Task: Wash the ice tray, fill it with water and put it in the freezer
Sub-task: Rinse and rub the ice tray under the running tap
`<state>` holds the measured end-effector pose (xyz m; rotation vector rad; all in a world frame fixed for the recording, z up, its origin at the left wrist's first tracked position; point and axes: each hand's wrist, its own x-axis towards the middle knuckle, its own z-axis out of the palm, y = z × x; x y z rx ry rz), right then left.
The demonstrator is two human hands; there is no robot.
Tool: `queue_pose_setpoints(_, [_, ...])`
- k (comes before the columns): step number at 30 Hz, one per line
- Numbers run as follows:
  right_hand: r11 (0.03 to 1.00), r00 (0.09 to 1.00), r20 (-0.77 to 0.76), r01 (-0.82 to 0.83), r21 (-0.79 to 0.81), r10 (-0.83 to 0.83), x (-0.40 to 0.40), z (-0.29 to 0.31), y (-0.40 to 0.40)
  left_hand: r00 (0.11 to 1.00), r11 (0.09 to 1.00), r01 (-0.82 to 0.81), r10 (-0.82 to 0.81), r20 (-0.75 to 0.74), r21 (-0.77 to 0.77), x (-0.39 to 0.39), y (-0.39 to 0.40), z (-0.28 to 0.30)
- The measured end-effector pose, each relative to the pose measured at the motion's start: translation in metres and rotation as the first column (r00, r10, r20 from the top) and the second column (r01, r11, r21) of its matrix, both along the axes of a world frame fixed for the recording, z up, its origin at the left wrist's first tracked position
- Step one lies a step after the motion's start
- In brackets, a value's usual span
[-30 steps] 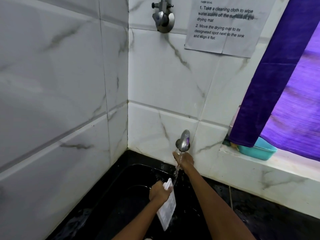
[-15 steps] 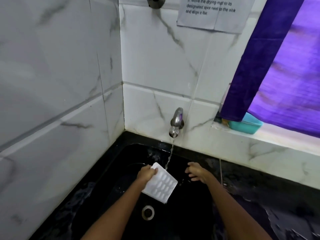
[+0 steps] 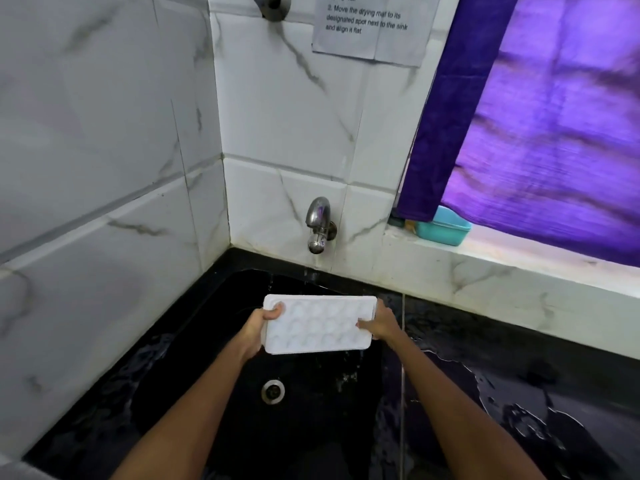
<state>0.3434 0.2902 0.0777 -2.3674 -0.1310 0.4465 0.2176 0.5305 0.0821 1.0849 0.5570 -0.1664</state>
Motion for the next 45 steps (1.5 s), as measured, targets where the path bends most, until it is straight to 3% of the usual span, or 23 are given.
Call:
queue_pose_setpoints(3, [0.988, 0.996, -0.051, -0.070, 0.139, 0.078, -0.005, 0.025, -0.014, 0.999, 0.998, -0.005, 0.002, 0.047, 0.069, -0.003, 0.001, 0.015])
queue_pose_setpoints(5, [0.974, 0.992, 0.002, -0.126, 0.186, 0.128, -0.006, 0.041, -0.022, 0.996, 0.954, 0.039, -0.059, 0.060, 0.296, -0.005, 0.007, 0.024])
queue_pose_setpoints(8, [0.953, 0.985, 0.107, -0.159, 0.259, 0.135, -0.007, 0.064, -0.027, 0.979, 0.738, 0.149, -0.205, 0.009, 0.658, -0.010, 0.014, 0.042])
queue_pose_setpoints(10, [0.953, 0.944, 0.264, -0.249, 0.170, 0.199, -0.005, 0.080, -0.028, 0.960, 0.586, 0.184, -0.279, -0.016, 0.789, -0.011, 0.016, 0.055])
queue_pose_setpoints(12, [0.916, 0.834, 0.424, -0.400, 0.026, 0.353, -0.003, 0.103, -0.026, 0.947, 0.386, 0.159, -0.321, -0.029, 0.909, -0.008, 0.020, 0.072])
queue_pose_setpoints(14, [0.872, 0.732, 0.507, -0.483, -0.087, 0.456, 0.005, 0.130, -0.023, 0.953, 0.193, 0.049, -0.303, 0.012, 0.980, -0.003, 0.024, 0.092])
queue_pose_setpoints(16, [0.873, 0.645, 0.621, -0.466, -0.143, 0.446, 0.012, 0.152, -0.016, 0.953, 0.135, -0.173, -0.227, 0.200, 0.976, -0.001, 0.023, 0.106])
queue_pose_setpoints(18, [0.917, 0.561, 0.766, -0.388, -0.090, 0.313, 0.011, 0.150, -0.011, 0.901, 0.083, -0.403, -0.138, 0.411, 0.912, -0.005, 0.015, 0.105])
queue_pose_setpoints(20, [0.939, 0.557, 0.807, -0.343, 0.010, 0.195, 0.003, 0.122, -0.012, 0.876, 0.077, -0.469, -0.086, 0.474, 0.880, -0.016, -0.001, 0.090])
queue_pose_setpoints(21, [0.934, 0.583, 0.784, -0.357, 0.012, 0.213, -0.003, 0.100, -0.015, 0.902, 0.084, -0.418, -0.080, 0.424, 0.905, -0.022, -0.007, 0.077])
queue_pose_setpoints(23, [0.906, 0.703, 0.585, -0.397, -0.150, 0.405, -0.014, 0.055, -0.022, 0.994, 0.007, -0.047, -0.102, 0.047, 0.999, -0.034, -0.014, 0.049])
queue_pose_setpoints(25, [0.827, 0.755, 0.356, -0.433, -0.359, 0.550, -0.022, 0.023, -0.030, 0.938, -0.153, 0.313, -0.105, -0.331, 0.937, -0.047, -0.020, 0.028])
queue_pose_setpoints(26, [0.804, 0.754, 0.323, -0.438, -0.402, 0.572, -0.025, 0.017, -0.031, 0.916, -0.193, 0.367, -0.095, -0.390, 0.910, -0.051, -0.021, 0.024])
queue_pose_setpoints(29, [0.809, 0.725, 0.370, -0.464, -0.362, 0.581, -0.026, 0.038, -0.025, 0.940, -0.290, 0.312, -0.045, -0.338, 0.905, -0.046, -0.020, 0.039])
queue_pose_setpoints(31, [0.840, 0.711, 0.451, -0.418, -0.347, 0.540, -0.016, 0.068, -0.021, 0.977, -0.308, 0.203, 0.001, -0.213, 0.929, -0.033, -0.018, 0.062])
queue_pose_setpoints(33, [0.899, 0.681, 0.586, -0.335, -0.283, 0.438, -0.010, 0.097, -0.015, 0.999, -0.230, 0.003, 0.037, 0.006, 0.973, -0.022, -0.015, 0.081])
queue_pose_setpoints(35, [0.952, 0.611, 0.755, -0.302, -0.053, 0.236, -0.017, 0.110, -0.013, 0.963, -0.106, -0.256, 0.063, 0.264, 0.961, -0.020, -0.022, 0.089])
queue_pose_setpoints(37, [0.950, 0.558, 0.826, -0.292, 0.110, 0.076, -0.028, 0.098, -0.017, 0.926, -0.045, -0.367, 0.079, 0.370, 0.929, -0.027, -0.031, 0.084])
queue_pose_setpoints(39, [0.954, 0.719, 0.681, -0.283, 0.102, 0.141, -0.038, 0.066, -0.026, 0.985, -0.067, -0.163, 0.048, 0.166, 0.984, -0.035, -0.034, 0.061])
queue_pose_setpoints(40, [0.954, 0.819, 0.503, -0.298, -0.040, 0.277, -0.043, 0.048, -0.031, 0.998, -0.108, 0.057, 0.018, -0.055, 0.992, -0.041, -0.034, 0.045])
queue_pose_setpoints(41, [0.901, 0.853, 0.312, -0.349, -0.256, 0.419, -0.050, 0.029, -0.036, 0.963, -0.162, 0.267, 0.003, -0.270, 0.950, -0.048, -0.032, 0.031])
queue_pose_setpoints(43, [0.731, 0.805, 0.136, -0.436, -0.525, 0.577, -0.061, 0.010, -0.039, 0.887, -0.198, 0.455, 0.013, -0.462, 0.868, -0.062, -0.026, 0.016])
queue_pose_setpoints(45, [0.724, 0.785, 0.204, -0.392, -0.567, 0.585, -0.065, 0.024, -0.033, 0.914, -0.177, 0.404, 0.035, -0.404, 0.897, -0.063, -0.021, 0.022])
